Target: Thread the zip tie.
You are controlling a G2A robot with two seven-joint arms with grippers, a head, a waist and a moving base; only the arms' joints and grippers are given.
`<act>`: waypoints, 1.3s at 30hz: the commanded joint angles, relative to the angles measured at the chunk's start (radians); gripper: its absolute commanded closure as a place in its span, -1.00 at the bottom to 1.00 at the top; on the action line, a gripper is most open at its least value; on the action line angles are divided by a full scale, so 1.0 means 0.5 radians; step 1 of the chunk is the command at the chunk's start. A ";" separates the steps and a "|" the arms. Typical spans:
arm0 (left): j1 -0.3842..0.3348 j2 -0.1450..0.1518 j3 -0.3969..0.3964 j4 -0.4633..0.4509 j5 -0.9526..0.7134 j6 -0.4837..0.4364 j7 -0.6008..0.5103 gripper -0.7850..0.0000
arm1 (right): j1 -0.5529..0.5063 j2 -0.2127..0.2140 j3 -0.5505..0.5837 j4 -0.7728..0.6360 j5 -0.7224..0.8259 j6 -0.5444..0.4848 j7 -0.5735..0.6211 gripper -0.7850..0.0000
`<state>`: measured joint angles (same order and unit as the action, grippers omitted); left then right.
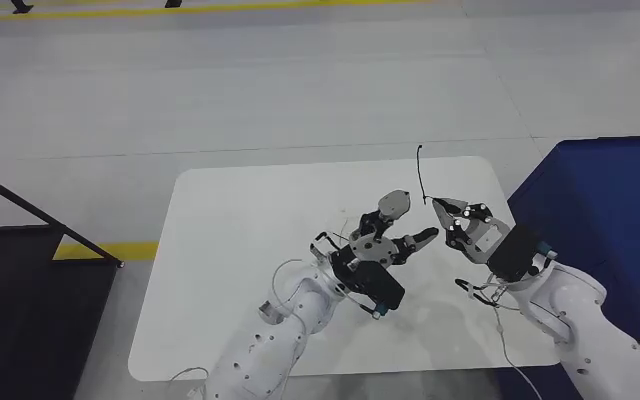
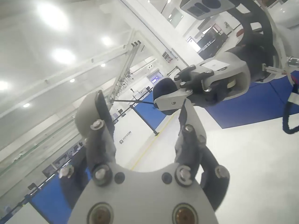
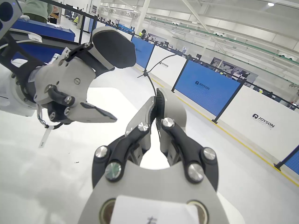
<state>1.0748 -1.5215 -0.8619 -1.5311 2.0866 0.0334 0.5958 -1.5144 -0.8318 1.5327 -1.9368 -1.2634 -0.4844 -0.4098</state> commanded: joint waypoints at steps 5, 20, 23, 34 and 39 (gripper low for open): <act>-0.012 -0.013 0.035 0.006 -0.002 0.064 -0.027 0.44 | 0.000 0.000 0.000 0.000 0.001 -0.001 0.000 1.00; -0.071 -0.054 0.099 0.060 -0.042 0.168 -0.094 0.51 | 0.000 0.000 0.000 0.000 0.001 -0.001 0.000 1.00; -0.076 -0.059 0.098 0.063 -0.053 0.183 -0.099 0.63 | 0.000 0.000 0.000 0.000 0.001 -0.001 0.000 1.00; -0.073 -0.068 0.095 0.074 -0.053 0.202 -0.100 0.76 | 0.000 0.000 0.000 0.000 0.001 -0.001 0.000 1.00; -0.071 -0.072 0.095 0.075 -0.052 0.204 -0.102 0.82 | 0.000 0.000 0.000 0.000 0.001 -0.001 0.000 1.00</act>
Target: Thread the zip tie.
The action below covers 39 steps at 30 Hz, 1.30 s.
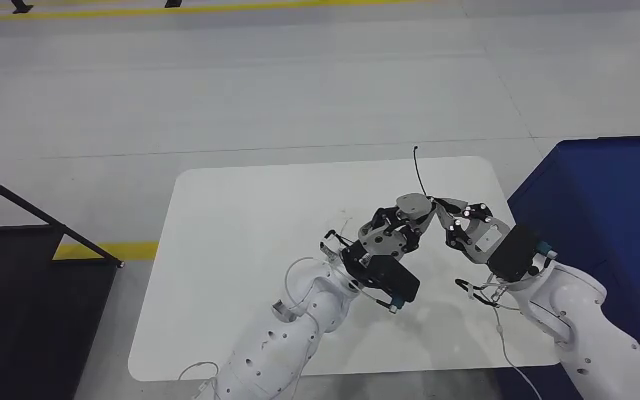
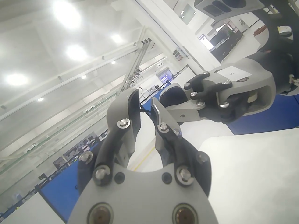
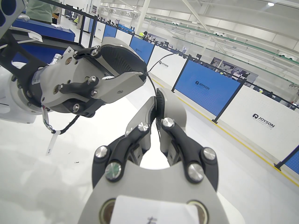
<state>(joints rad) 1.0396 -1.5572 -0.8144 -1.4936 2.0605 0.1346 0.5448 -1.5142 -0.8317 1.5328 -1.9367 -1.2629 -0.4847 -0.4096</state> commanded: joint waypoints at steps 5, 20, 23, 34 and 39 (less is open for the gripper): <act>-0.002 -0.005 -0.004 0.000 0.002 0.009 -0.006 0.86 | 0.000 0.000 0.000 0.000 0.000 0.000 0.000 1.00; -0.007 -0.016 -0.017 0.000 0.005 0.019 -0.011 1.00 | 0.000 0.000 0.000 0.000 0.000 0.000 0.000 1.00; -0.008 -0.018 -0.018 0.000 0.006 0.013 -0.014 1.00 | 0.000 0.000 0.000 0.000 0.000 0.000 0.000 1.00; 0.004 -0.020 -0.019 0.018 -0.016 -0.037 0.030 1.00 | 0.055 -0.019 0.015 0.038 0.136 0.063 0.132 1.00; 0.009 -0.020 -0.028 0.034 -0.037 -0.048 0.056 1.00 | 0.097 -0.030 0.021 0.060 0.173 0.048 0.186 1.00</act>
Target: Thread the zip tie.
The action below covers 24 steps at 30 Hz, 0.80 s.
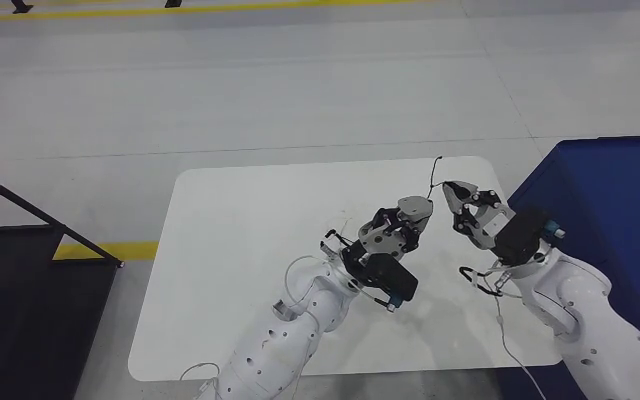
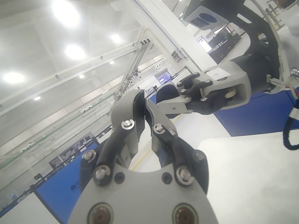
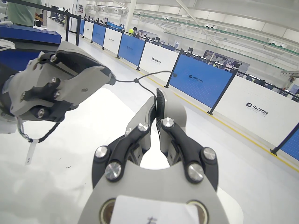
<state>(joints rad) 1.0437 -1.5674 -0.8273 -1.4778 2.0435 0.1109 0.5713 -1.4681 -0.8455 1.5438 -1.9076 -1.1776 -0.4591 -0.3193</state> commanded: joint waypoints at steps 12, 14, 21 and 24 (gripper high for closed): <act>0.013 0.011 0.006 0.037 0.009 -0.147 0.095 1.00 | 0.083 -0.034 0.031 0.066 0.142 0.063 0.087 1.00; 0.015 0.013 0.007 0.044 -0.016 -0.197 0.126 1.00 | 0.088 -0.038 0.032 0.072 0.157 0.058 0.099 1.00; 0.027 0.023 0.004 0.039 -0.018 -0.255 0.177 1.00 | 0.093 -0.053 0.034 0.068 0.163 0.048 0.122 1.00; 0.034 0.028 0.003 0.032 0.001 -0.276 0.184 1.00 | 0.095 -0.060 0.041 0.063 0.172 0.067 0.134 1.00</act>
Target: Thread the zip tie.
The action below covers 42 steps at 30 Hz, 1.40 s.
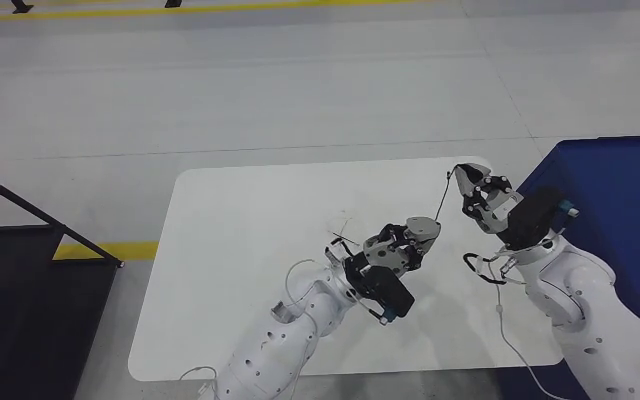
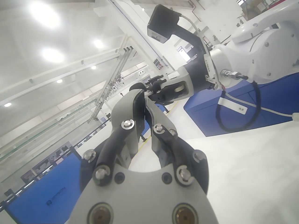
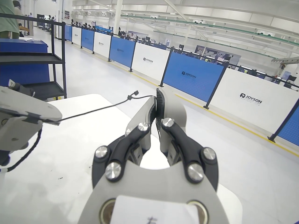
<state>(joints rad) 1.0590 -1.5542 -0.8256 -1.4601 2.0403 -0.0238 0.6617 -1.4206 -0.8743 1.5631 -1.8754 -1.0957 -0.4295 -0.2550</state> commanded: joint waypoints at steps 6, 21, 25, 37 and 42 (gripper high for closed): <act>0.025 0.016 -0.004 -0.008 0.029 -0.054 0.034 1.00 | 0.007 -0.014 0.015 -0.006 0.054 -0.002 0.064 1.00; 0.050 0.031 -0.005 -0.039 0.049 -0.035 0.049 -0.29 | -0.035 -0.040 0.003 -0.070 0.016 -0.068 0.079 1.00; 0.058 0.037 -0.026 -0.030 0.034 -0.027 0.057 -1.00 | -0.052 -0.046 0.016 -0.087 0.012 -0.083 0.076 1.00; 0.145 0.090 -0.469 0.110 -0.286 0.071 -0.463 -1.00 | -0.221 -0.018 0.147 -0.471 0.259 -0.801 0.211 1.00; 0.200 0.101 -0.498 0.045 -0.297 0.055 -0.532 -1.00 | -0.302 -0.003 0.233 -0.697 0.490 -0.957 0.382 1.00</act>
<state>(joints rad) 1.1520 -1.5050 -1.0736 -1.4286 1.8867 0.0064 0.3960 -1.5666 -0.8771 1.6686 -2.2044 -0.8769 -0.9022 -0.0843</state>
